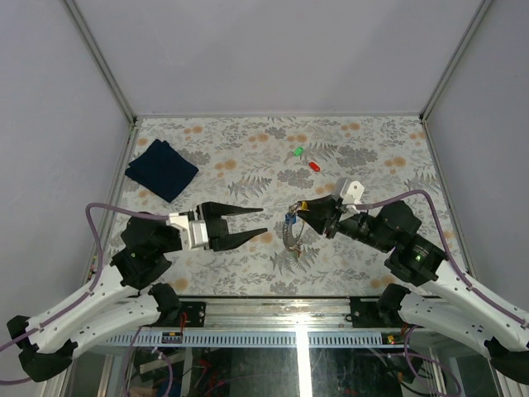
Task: Put the keys on the keyring
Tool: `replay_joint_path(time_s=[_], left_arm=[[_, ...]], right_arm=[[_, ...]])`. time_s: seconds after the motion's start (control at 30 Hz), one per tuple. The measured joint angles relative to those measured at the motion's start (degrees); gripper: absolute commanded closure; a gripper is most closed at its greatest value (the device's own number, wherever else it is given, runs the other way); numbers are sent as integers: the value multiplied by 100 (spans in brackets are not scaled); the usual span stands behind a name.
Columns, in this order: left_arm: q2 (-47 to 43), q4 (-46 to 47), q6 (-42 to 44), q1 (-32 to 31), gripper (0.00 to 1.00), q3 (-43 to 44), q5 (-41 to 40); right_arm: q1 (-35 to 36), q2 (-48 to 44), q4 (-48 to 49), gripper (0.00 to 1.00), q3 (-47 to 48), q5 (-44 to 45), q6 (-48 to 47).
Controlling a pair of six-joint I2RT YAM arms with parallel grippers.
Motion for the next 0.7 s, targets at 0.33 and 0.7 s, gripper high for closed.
replay_joint_path(time_s=[0.33,0.7], left_arm=[[48,-804,-417,-358,36,339,-1565],[-76,-1637,-1001,-358,23,800,-2046]], right_arm=[[0,48,39,100,0,87,92],[0,140,42,100,0,138,168]])
